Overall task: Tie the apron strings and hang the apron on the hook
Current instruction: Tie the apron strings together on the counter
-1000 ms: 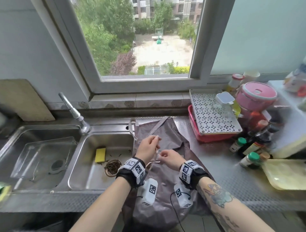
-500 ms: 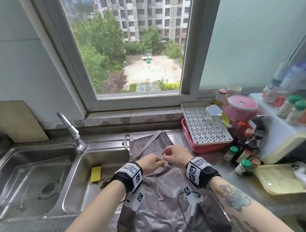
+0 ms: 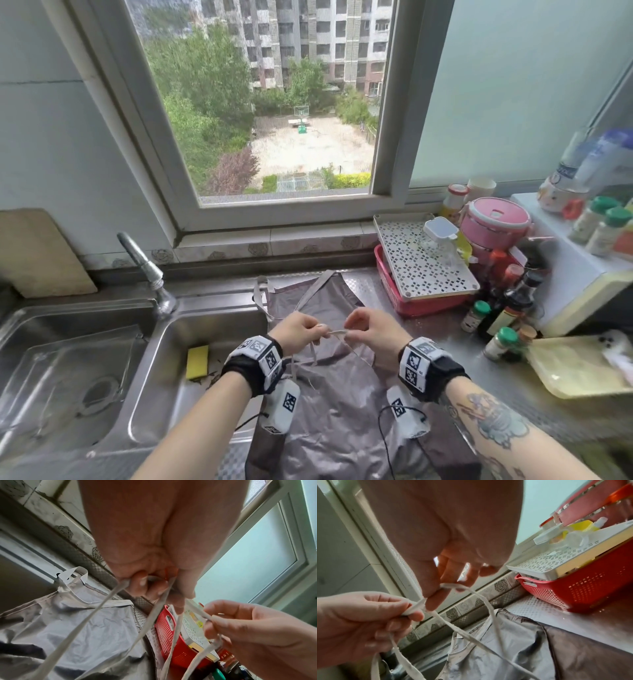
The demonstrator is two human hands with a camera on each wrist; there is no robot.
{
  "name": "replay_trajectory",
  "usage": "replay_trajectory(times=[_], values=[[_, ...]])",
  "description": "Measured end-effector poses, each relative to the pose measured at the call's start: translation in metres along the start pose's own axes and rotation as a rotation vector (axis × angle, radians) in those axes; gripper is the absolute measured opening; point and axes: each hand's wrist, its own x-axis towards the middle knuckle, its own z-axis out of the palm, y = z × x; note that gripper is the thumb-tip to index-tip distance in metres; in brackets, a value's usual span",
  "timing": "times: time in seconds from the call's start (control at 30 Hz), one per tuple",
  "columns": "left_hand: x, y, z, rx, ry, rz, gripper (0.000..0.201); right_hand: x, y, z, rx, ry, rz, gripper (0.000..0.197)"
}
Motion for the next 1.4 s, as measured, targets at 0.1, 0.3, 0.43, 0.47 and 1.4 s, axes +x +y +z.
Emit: replay_trajectory(times=[0.1,0.3,0.43,0.47,1.4], values=[[-0.003,-0.003,0.000,0.000,-0.020,0.017,0.023,0.001,-0.002,0.000,-0.100,-0.073,-0.018,0.007],[-0.007,-0.005,0.003,0.089,-0.017,0.044,0.019,0.008,-0.011,0.007,-0.514,0.209,-0.078,0.017],[-0.009,0.000,0.010,0.015,-0.024,0.061,0.018,0.008,-0.013,0.032,-0.330,0.200,-0.060,0.017],[-0.010,0.001,0.011,-0.010,-0.012,0.062,0.018,0.008,-0.011,0.040,-0.225,0.089,-0.044,0.020],[-0.017,-0.018,0.012,-0.147,0.199,-0.121,0.017,0.006,0.019,0.004,-0.551,-0.087,-0.040,0.023]])
